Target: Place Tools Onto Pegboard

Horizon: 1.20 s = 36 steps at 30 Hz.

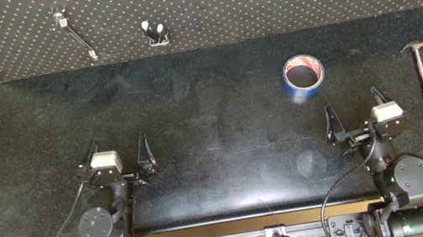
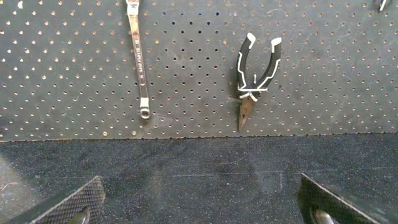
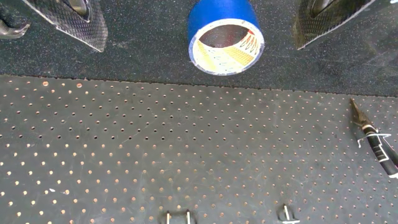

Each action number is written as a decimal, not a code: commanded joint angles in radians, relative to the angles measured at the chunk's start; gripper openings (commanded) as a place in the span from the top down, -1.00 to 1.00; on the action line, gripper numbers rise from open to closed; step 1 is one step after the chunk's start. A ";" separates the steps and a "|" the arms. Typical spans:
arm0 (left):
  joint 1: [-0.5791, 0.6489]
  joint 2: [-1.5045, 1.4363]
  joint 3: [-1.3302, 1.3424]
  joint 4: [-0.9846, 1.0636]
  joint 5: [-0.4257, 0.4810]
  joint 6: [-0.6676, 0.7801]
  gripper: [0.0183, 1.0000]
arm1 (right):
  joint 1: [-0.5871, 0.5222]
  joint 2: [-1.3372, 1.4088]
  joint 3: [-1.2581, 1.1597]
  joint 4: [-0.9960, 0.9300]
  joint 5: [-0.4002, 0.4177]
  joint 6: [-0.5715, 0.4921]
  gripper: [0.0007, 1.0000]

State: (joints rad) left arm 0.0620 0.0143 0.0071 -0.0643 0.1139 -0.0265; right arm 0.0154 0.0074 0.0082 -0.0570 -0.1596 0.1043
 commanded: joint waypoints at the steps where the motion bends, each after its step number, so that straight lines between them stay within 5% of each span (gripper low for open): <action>1: -0.003 -0.011 -0.002 -0.009 -0.013 0.006 -0.99 | 0.008 -0.006 -0.004 -0.003 -0.002 0.008 -0.95; 16: -0.003 -0.011 -0.002 -0.009 -0.013 0.006 -0.99 | 0.006 0.008 0.003 -0.014 0.014 0.007 -0.95; 21: -0.003 -0.011 -0.002 -0.009 -0.013 0.006 -0.99 | 0.024 0.053 0.292 -0.310 -0.032 0.031 -0.95; 23: -0.003 -0.011 -0.002 -0.009 -0.013 0.006 -0.99 | 0.042 0.189 0.429 -0.370 -0.039 0.081 -0.95; 26: -0.003 -0.011 -0.002 -0.009 -0.013 0.006 -0.99 | 0.127 0.741 0.800 -0.505 -0.138 0.083 -0.95; 29: -0.003 -0.011 -0.002 -0.009 -0.013 0.006 -0.99 | 0.178 1.165 1.069 -0.707 -0.137 0.078 -0.95; 36: -0.003 -0.011 -0.002 -0.009 -0.013 0.006 -0.99 | 0.211 1.612 1.257 -0.787 -0.137 0.083 -0.95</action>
State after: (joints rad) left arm 0.0620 0.0109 0.0071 -0.0658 0.1120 -0.0265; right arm 0.2169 1.5745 1.2354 -0.8371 -0.2905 0.1761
